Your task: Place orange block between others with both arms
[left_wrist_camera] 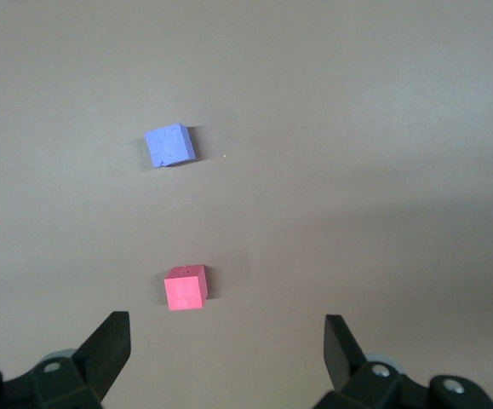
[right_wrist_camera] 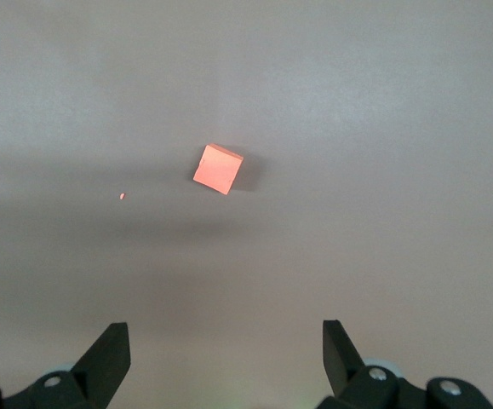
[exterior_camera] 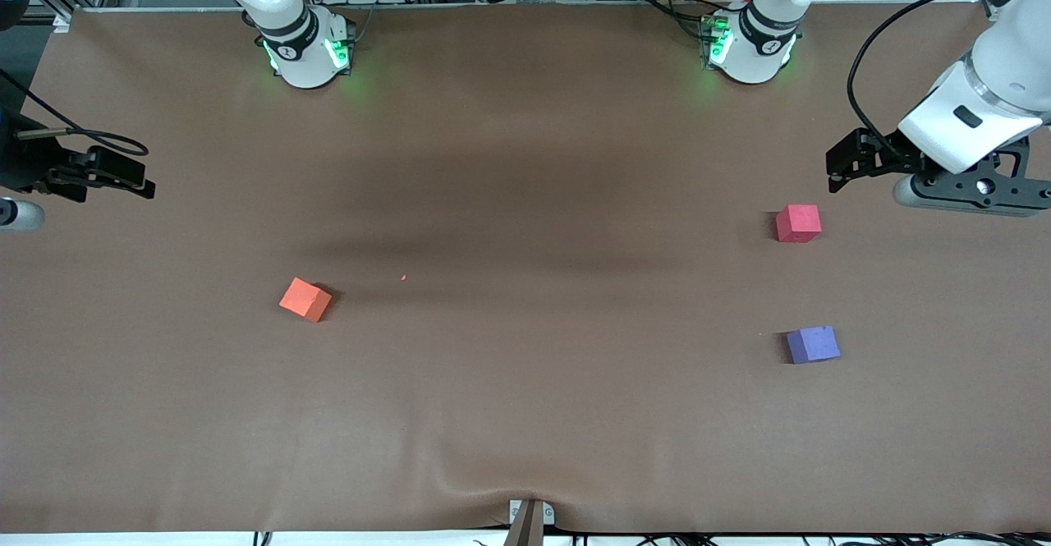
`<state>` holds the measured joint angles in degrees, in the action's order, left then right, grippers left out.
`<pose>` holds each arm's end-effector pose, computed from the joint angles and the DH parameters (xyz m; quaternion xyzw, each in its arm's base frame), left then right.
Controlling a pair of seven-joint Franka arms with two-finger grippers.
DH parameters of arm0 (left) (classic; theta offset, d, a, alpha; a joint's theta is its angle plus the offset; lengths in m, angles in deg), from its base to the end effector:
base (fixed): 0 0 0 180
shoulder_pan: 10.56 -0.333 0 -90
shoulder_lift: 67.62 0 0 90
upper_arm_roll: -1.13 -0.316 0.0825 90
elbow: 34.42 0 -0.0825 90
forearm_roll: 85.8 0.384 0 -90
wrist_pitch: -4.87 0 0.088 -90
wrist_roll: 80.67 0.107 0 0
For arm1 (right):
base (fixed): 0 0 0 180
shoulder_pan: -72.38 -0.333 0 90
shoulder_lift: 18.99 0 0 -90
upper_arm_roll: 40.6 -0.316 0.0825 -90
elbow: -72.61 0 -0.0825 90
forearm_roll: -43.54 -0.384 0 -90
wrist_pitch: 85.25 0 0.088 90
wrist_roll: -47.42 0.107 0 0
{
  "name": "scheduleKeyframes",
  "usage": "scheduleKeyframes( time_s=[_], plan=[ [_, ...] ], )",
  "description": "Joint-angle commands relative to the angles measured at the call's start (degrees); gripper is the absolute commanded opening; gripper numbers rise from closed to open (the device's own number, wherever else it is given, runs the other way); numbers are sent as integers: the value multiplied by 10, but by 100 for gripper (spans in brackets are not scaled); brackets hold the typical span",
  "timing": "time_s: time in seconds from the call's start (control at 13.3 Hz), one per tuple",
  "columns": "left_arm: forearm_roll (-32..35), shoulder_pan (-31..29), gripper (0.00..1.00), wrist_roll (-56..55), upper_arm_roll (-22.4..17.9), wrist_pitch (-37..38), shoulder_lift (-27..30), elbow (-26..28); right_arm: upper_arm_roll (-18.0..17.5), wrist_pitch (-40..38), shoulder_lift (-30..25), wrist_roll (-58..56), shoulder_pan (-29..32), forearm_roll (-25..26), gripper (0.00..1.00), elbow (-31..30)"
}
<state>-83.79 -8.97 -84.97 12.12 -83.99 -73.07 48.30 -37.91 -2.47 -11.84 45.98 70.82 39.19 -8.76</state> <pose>0.5702 -0.1173 0.6295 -0.9974 0.0712 -0.0080 0.0074 0.5798 -0.0007 0.6138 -0.9981 -0.0056 0.0492 0.0360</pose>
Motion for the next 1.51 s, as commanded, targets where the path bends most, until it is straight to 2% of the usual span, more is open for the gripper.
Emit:
scheduleKeyframes(
  time_s=[0.0,0.53,0.9,1.43],
  plan=[
    [-2,-3,100,-8,3,-21,4,-1,-1,-3,-8,-21,3,7,100,-4],
    [1,0,100,-11,3,-21,4,0,-1,-4,-7,-37,3,10,100,-5],
    [1,2,100,-99,22,-18,6,2,0,-4,-6,-45,17,10,100,-6],
    [1,4,100,-106,27,-18,-13,5,-1,-3,15,-37,16,7,100,-17]
  ],
)
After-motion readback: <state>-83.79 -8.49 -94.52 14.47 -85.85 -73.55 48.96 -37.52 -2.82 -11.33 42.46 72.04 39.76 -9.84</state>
